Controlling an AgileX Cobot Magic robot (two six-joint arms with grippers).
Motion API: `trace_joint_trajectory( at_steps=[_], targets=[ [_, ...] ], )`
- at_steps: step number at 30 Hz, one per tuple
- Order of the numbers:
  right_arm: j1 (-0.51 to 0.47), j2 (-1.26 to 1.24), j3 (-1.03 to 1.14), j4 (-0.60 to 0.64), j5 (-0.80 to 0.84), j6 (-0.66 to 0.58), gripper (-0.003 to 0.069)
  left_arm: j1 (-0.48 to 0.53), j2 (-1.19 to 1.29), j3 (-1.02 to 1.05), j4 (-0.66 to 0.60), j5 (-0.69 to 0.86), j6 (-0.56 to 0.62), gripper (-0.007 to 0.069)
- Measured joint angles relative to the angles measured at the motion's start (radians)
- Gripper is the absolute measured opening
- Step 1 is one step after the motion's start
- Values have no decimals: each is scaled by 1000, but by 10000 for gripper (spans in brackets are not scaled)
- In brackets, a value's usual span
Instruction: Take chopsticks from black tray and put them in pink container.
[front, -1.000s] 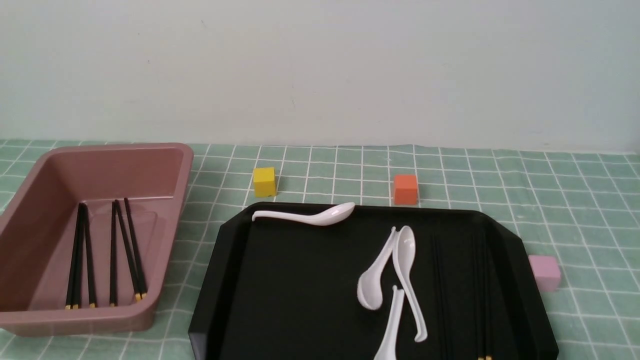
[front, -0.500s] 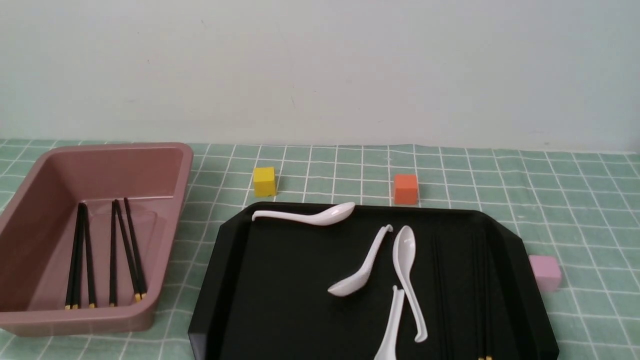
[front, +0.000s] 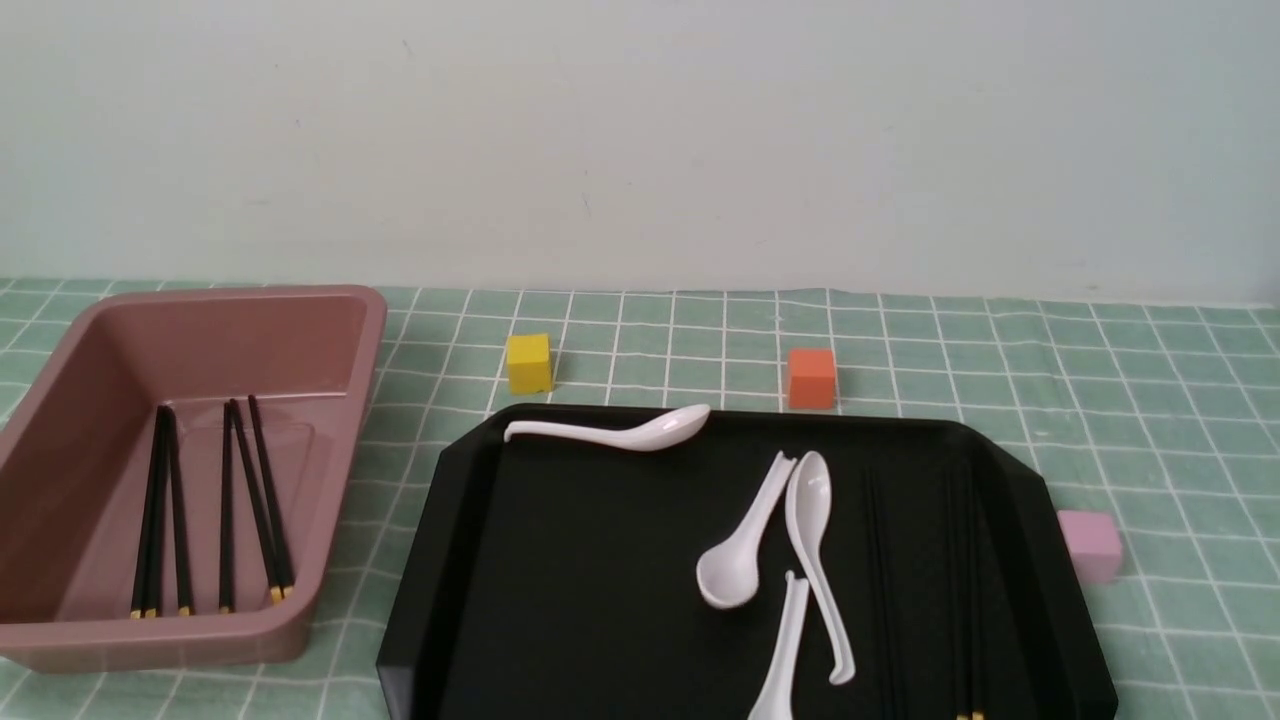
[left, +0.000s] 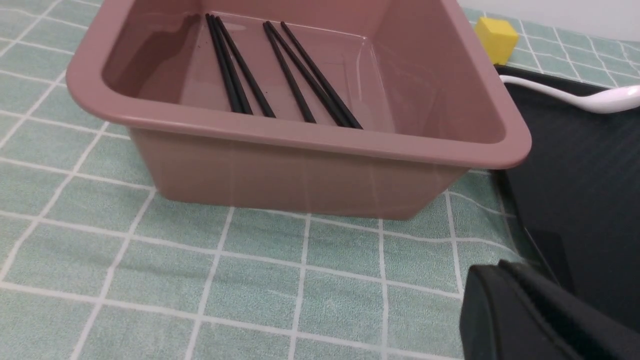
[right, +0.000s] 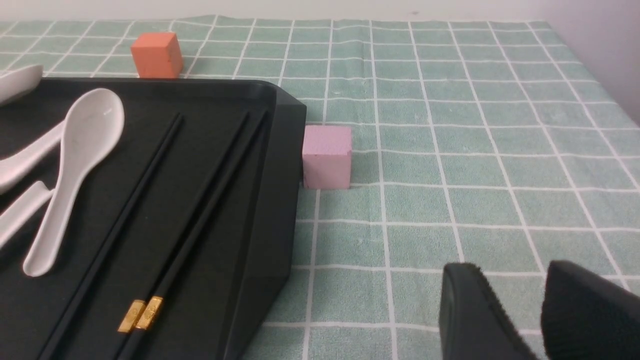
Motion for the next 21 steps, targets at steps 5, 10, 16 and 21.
trace_joint_trajectory(
  at_steps=[5, 10, 16, 21],
  targets=[
    [0, 0, 0, 0, 0, 0, 240, 0, 0, 0, 0, 0, 0, 8],
    [0, 0, 0, 0, 0, 0, 240, 0, 0, 0, 0, 0, 0, 8],
    [0, 0, 0, 0, 0, 0, 240, 0, 0, 0, 0, 0, 0, 15],
    [0, 0, 0, 0, 0, 0, 240, 0, 0, 0, 0, 0, 0, 18]
  ],
)
